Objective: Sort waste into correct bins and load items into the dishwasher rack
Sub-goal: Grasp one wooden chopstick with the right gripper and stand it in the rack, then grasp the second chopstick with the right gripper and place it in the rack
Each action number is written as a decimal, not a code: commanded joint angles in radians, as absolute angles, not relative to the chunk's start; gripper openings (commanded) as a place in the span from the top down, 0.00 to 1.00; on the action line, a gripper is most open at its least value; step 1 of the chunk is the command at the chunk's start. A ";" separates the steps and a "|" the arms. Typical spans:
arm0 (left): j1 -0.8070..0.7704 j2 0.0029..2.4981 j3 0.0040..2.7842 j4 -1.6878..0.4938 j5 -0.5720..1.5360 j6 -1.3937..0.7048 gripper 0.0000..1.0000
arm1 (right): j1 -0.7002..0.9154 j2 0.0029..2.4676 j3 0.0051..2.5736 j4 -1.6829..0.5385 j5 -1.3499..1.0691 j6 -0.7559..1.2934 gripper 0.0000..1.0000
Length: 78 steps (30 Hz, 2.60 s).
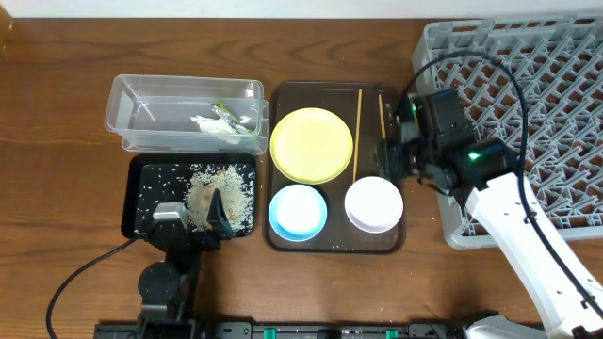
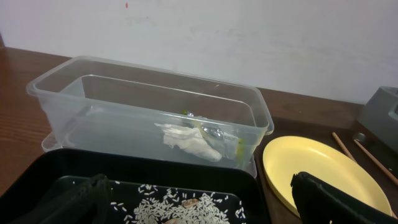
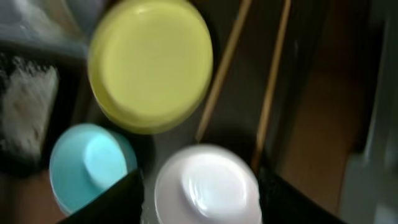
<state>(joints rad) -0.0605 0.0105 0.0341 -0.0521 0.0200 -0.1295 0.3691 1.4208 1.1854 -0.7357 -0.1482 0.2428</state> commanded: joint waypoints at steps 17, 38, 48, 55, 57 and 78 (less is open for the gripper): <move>-0.056 0.004 0.004 -0.068 0.015 -0.120 0.05 | 0.357 1.991 1.189 -0.154 0.003 0.332 0.57; -0.056 0.004 0.004 -0.068 0.015 -0.120 0.05 | 0.356 1.748 1.191 -0.374 0.018 0.268 0.99; -0.056 0.004 0.004 -0.068 0.015 -0.120 0.05 | 0.200 1.491 1.191 -0.480 0.120 0.054 0.99; -0.056 0.004 0.004 -0.068 0.015 -0.120 0.05 | 0.029 1.563 1.191 -0.353 0.080 -0.033 0.99; -0.056 0.004 0.004 -0.068 0.015 -0.120 0.05 | 0.000 1.599 1.191 -0.314 0.018 -0.054 0.99; -0.056 0.004 0.004 -0.068 0.015 -0.120 0.05 | 0.257 1.618 1.181 -0.545 -0.144 0.177 0.49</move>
